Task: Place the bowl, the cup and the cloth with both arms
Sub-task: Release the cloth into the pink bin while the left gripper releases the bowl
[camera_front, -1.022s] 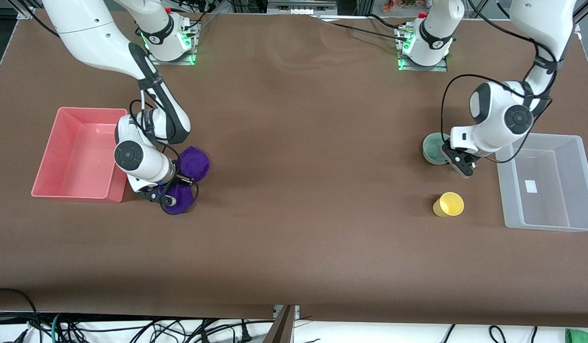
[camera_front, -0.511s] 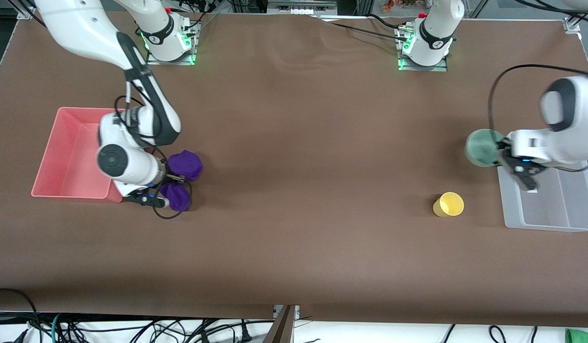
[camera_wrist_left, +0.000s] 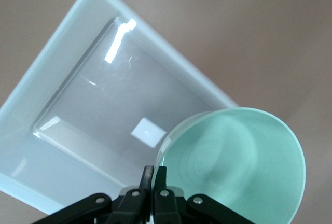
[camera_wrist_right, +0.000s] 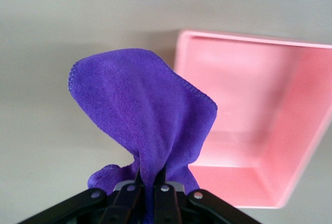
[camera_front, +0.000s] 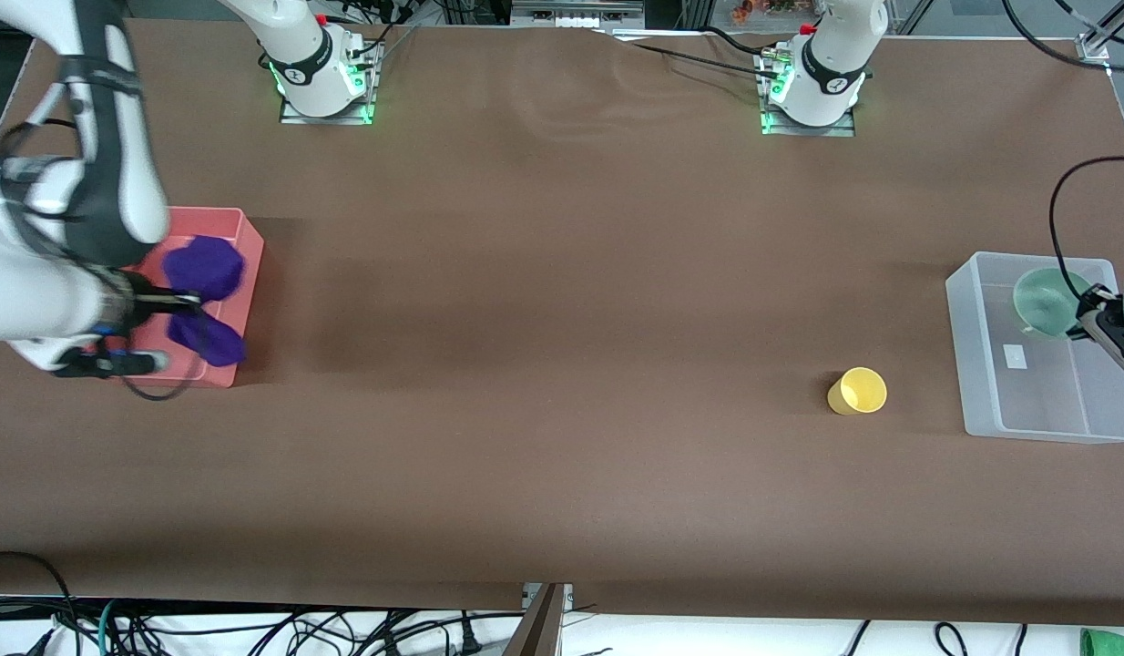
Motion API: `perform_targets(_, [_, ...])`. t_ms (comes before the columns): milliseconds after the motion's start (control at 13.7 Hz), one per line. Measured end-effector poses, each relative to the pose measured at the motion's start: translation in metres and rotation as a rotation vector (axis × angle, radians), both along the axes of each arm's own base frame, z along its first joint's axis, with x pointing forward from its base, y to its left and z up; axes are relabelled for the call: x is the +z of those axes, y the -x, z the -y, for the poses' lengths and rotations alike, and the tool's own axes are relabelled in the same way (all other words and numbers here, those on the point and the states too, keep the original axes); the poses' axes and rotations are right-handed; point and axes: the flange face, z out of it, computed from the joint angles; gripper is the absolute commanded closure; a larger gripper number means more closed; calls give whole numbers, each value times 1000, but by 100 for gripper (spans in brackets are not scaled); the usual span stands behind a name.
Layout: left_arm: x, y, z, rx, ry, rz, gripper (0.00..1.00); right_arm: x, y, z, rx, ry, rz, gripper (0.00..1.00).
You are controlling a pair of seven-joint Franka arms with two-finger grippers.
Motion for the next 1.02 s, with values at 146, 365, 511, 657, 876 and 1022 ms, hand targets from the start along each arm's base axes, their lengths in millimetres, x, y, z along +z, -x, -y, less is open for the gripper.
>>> perform_targets(146, [-44,0,-26,-11,2,20,100,-5,11,64,32,-12,-28,100])
perform_targets(365, [-98,8,-41,-1,24,-9,47,-36,26,114,23,-12,-59,100])
perform_targets(511, [-107,10,-45,12,34,-13,0,-65,32,117,27,-6,-60,100])
perform_targets(657, [-99,6,-45,25,45,7,0,-104,43,122,30,2,-53,100])
perform_targets(876, [-38,-15,-23,1,55,46,0,-152,67,130,23,6,-56,93])
perform_targets(1022, [13,-30,22,22,63,66,0,-161,75,132,16,4,-64,0])
